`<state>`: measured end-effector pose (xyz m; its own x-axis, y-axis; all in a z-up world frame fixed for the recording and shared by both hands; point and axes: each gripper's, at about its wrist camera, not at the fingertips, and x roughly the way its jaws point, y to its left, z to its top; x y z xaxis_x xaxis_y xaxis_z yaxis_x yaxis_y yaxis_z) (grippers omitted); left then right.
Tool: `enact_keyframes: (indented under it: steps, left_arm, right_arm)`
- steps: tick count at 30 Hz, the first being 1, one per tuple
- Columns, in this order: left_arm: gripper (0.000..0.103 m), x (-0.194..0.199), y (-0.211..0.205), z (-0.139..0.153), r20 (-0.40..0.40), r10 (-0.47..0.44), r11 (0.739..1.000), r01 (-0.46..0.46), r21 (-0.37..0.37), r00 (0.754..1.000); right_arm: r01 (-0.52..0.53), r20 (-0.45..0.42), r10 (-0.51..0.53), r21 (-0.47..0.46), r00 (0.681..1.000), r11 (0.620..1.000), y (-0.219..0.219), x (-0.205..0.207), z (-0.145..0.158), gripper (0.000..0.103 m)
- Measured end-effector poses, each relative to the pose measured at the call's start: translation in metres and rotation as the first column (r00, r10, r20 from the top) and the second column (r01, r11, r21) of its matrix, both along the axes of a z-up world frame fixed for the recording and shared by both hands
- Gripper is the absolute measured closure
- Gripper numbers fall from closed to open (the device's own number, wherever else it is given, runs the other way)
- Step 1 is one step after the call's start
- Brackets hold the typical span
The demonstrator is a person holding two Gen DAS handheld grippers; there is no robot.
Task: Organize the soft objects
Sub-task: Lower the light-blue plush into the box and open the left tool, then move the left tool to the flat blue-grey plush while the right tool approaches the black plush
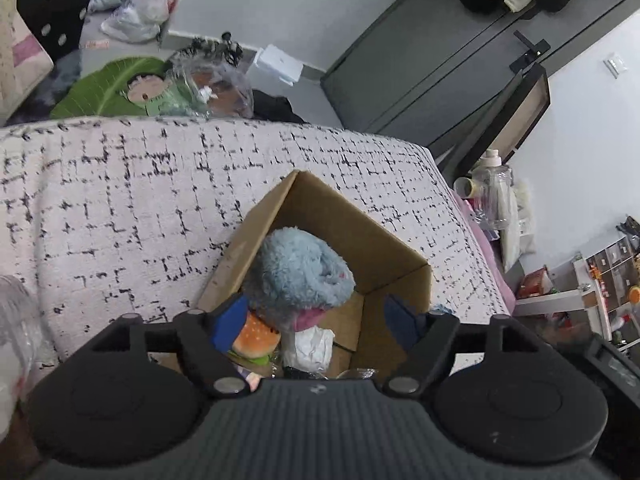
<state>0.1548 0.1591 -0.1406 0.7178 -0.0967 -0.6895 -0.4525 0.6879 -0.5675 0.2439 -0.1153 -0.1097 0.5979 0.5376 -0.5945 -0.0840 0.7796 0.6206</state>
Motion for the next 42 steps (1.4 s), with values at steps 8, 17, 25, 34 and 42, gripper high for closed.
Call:
enact_keyframes:
  steps: [8,17,25,34,42]
  left_arm:
    - [0.028,-0.004,-0.035,0.031,-0.008,-0.021,0.993,0.022,0.113,1.000]
    - [0.021,0.003,-0.104,0.065,-0.032,-0.111,0.956,0.116,0.270,0.993]
    - [0.017,0.016,-0.154,0.065,-0.086,-0.155,0.923,0.175,0.342,0.984]
    - [0.014,0.041,-0.198,0.063,-0.133,-0.195,0.883,0.233,0.408,0.972]
    - [0.014,0.068,-0.226,0.054,-0.144,-0.235,0.854,0.275,0.442,0.961]
  right_arm:
    - [0.040,0.034,-0.039,-0.045,0.999,0.998,-0.047,-0.016,0.016,0.022]
    - [0.128,0.043,-0.126,-0.061,0.991,0.990,-0.106,-0.023,0.019,0.010]
    - [0.160,0.007,-0.160,-0.095,0.987,0.983,-0.143,-0.018,0.011,0.000]
    - [0.183,0.009,-0.183,-0.130,0.983,0.975,-0.175,-0.006,0.003,0.000]
    - [0.189,0.053,-0.182,-0.184,0.982,0.965,-0.186,0.006,-0.008,0.000]
